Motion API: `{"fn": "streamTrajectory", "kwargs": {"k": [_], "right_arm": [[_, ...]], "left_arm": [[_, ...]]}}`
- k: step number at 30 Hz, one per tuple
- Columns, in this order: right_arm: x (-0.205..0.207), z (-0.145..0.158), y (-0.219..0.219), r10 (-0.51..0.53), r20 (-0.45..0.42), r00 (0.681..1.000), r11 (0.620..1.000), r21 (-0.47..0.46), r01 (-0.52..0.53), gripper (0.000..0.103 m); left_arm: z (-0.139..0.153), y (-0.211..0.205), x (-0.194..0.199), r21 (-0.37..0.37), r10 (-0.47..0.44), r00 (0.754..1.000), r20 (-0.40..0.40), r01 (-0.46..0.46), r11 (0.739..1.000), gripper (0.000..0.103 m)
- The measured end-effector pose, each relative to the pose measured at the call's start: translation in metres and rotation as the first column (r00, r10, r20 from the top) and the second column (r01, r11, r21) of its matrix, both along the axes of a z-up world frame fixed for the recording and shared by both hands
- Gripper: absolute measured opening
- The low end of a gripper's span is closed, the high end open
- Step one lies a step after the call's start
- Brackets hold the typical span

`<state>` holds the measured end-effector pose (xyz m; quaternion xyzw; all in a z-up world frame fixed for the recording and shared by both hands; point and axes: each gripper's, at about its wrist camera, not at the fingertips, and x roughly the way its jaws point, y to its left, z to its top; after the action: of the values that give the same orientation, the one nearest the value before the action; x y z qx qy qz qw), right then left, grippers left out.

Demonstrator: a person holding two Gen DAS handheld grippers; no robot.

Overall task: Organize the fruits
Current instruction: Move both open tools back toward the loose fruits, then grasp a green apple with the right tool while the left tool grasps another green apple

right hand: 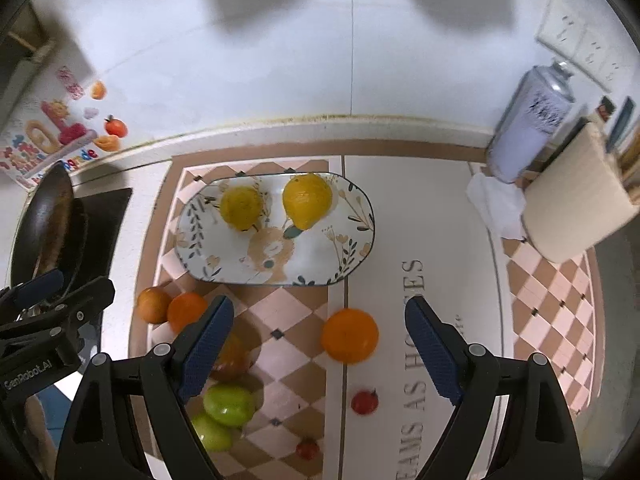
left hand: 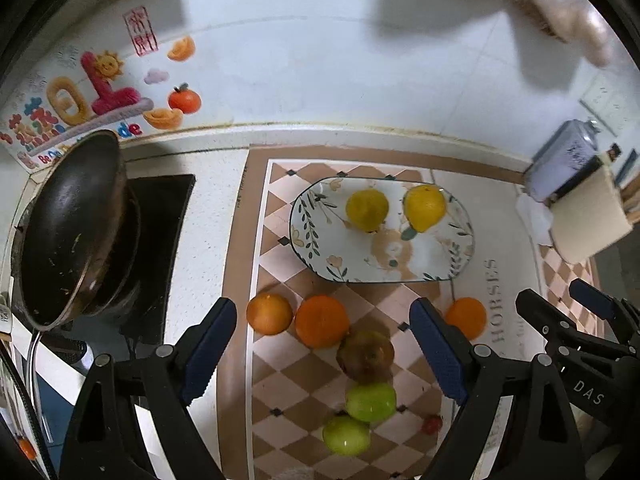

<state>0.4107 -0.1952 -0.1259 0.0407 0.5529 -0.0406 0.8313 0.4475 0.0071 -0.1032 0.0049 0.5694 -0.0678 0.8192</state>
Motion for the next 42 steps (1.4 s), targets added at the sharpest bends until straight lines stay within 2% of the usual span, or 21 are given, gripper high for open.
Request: {"fn": "streamTrajectory", "kwargs": {"k": [7, 12, 13, 14, 16, 17, 18, 20, 24, 27, 31, 32, 35, 38, 42], "right_arm": [[-0.044, 0.040, 0.010, -0.005, 0.067, 0.998, 1.000, 0.007, 0.005, 0.090], [-0.068, 0.059, 0.016, -0.017, 0.106, 0.994, 0.999, 0.052, 0.011, 0.090], [-0.070, 0.058, 0.016, -0.023, 0.104, 0.994, 0.997, 0.078, 0.015, 0.090], [-0.071, 0.055, 0.016, -0.025, 0.091, 0.996, 0.995, 0.095, 0.016, 0.096], [-0.069, 0.041, 0.016, -0.017, 0.053, 0.998, 0.993, 0.121, 0.010, 0.100], [-0.069, 0.030, 0.016, -0.012, 0.024, 1.000, 0.990, 0.140, 0.008, 0.100], [-0.069, 0.013, 0.017, -0.003, -0.016, 1.000, 0.986, 0.169, 0.006, 0.100], [-0.067, -0.018, 0.017, 0.004, -0.091, 0.996, 0.975, 0.221, 0.016, 0.100], [-0.062, -0.102, 0.023, 0.038, -0.271, 0.962, 0.923, 0.379, 0.070, 0.099], [-0.057, -0.146, 0.037, 0.060, -0.332, 0.941, 0.904, 0.418, 0.089, 0.093], [-0.053, -0.179, 0.061, 0.100, -0.370, 0.924, 0.902, 0.426, 0.073, 0.089], [-0.050, -0.184, 0.065, 0.107, -0.375, 0.921, 0.903, 0.424, 0.067, 0.088], [-0.046, -0.196, 0.076, 0.137, -0.390, 0.910, 0.914, 0.404, 0.036, 0.066], [-0.051, -0.192, 0.072, 0.131, -0.390, 0.911, 0.930, 0.366, 0.023, 0.065], [-0.060, -0.186, 0.036, 0.080, -0.404, 0.911, 0.937, 0.342, 0.069, 0.066]], "left_arm": [[0.036, 0.007, -0.040, -0.002, -0.028, 0.997, 0.074, 0.028, 1.000, 0.088], [0.047, 0.012, -0.056, -0.016, -0.024, 0.996, 0.089, 0.025, 1.000, 0.088], [0.046, 0.014, -0.057, -0.014, -0.020, 0.996, 0.086, 0.022, 1.000, 0.088], [0.043, 0.016, -0.058, -0.013, -0.013, 0.997, 0.079, 0.014, 1.000, 0.088], [0.032, 0.019, -0.058, 0.000, -0.004, 0.998, 0.059, 0.005, 1.000, 0.090], [0.025, 0.020, -0.058, 0.013, -0.005, 0.999, 0.042, 0.004, 1.000, 0.100], [0.014, 0.022, -0.058, 0.029, 0.000, 1.000, 0.018, 0.000, 1.000, 0.102], [-0.009, 0.028, -0.058, 0.064, 0.021, 1.000, -0.020, -0.020, 0.998, 0.102], [-0.063, 0.045, -0.062, 0.167, 0.095, 0.989, -0.111, -0.076, 0.983, 0.102], [-0.097, 0.058, -0.066, 0.223, 0.149, 0.973, -0.177, -0.108, 0.969, 0.102], [-0.124, 0.067, -0.072, 0.258, 0.190, 0.954, -0.233, -0.127, 0.958, 0.102], [-0.127, 0.067, -0.074, 0.257, 0.191, 0.952, -0.240, -0.127, 0.958, 0.102], [-0.132, 0.064, -0.076, 0.224, 0.189, 0.939, -0.287, -0.126, 0.966, 0.102], [-0.138, 0.054, -0.078, 0.142, 0.151, 0.925, -0.348, -0.107, 0.984, 0.102], [-0.146, 0.033, -0.087, 0.029, 0.061, 0.915, -0.400, -0.054, 0.998, 0.102]]}}
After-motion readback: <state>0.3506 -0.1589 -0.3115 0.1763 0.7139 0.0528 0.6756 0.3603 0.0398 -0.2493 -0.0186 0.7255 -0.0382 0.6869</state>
